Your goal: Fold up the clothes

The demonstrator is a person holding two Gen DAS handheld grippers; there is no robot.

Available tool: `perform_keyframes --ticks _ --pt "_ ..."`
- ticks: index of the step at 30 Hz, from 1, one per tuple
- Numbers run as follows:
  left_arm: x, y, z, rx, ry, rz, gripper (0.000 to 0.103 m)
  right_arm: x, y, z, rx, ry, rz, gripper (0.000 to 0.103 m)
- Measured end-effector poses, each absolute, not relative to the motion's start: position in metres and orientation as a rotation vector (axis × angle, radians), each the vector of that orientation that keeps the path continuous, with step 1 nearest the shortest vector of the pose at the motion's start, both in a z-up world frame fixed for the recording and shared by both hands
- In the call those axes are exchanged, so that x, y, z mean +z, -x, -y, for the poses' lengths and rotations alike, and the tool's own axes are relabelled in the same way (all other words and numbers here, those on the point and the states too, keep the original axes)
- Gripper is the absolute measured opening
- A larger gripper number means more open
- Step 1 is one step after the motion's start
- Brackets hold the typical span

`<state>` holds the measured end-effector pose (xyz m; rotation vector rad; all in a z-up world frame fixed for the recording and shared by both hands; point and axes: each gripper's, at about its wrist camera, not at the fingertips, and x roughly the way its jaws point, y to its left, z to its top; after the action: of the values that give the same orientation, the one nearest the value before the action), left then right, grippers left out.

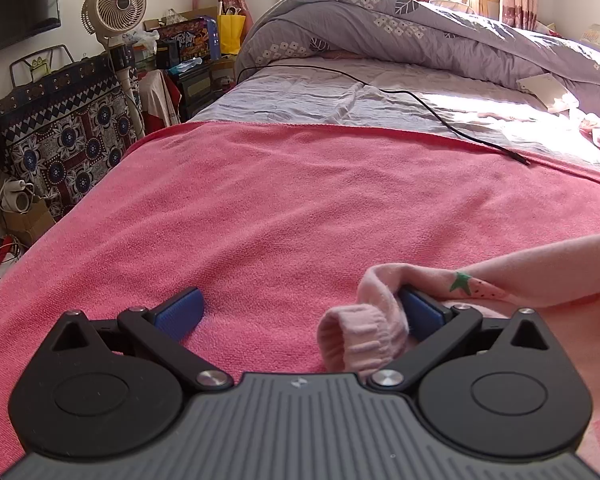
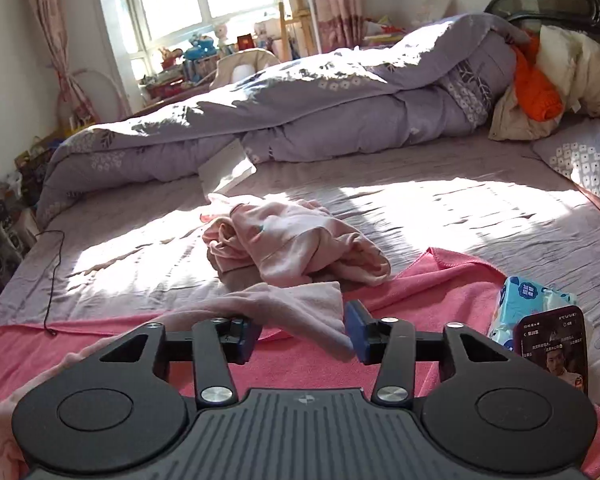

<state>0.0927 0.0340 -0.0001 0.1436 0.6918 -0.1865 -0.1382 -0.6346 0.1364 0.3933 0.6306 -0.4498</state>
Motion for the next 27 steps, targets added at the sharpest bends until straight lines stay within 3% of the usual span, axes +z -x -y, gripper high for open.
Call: perform_keyframes --ticks 5,12,17,19,21,22,27 --pt "0.0 -0.093 -0.034 -0.188 -0.139 -0.694 0.103 0.058 0.093 0.646 -0.626 -0.368 -0.782 0.061" --pt "0.0 -0.093 -0.033 -0.183 -0.147 -0.689 0.103 0.029 0.123 0.493 -0.253 0.376 -0.637 0.059" --pt "0.0 -0.092 -0.031 -0.178 -0.157 -0.683 0.103 0.012 0.097 0.387 0.008 0.573 -0.633 0.059" --pt "0.0 -0.092 -0.032 -0.18 -0.154 -0.682 0.103 0.001 0.067 0.371 -0.019 0.604 -0.67 0.051" --pt "0.0 -0.093 -0.032 -0.181 -0.15 -0.683 0.103 0.001 0.044 0.368 -0.08 0.576 -0.698 0.016" --pt "0.0 -0.093 -0.033 -0.182 -0.148 -0.683 0.103 0.011 0.042 0.372 -0.11 0.544 -0.687 0.011" --pt "-0.001 -0.092 -0.034 -0.185 -0.14 -0.683 0.103 0.078 0.06 0.398 -0.262 0.447 -0.599 0.011"
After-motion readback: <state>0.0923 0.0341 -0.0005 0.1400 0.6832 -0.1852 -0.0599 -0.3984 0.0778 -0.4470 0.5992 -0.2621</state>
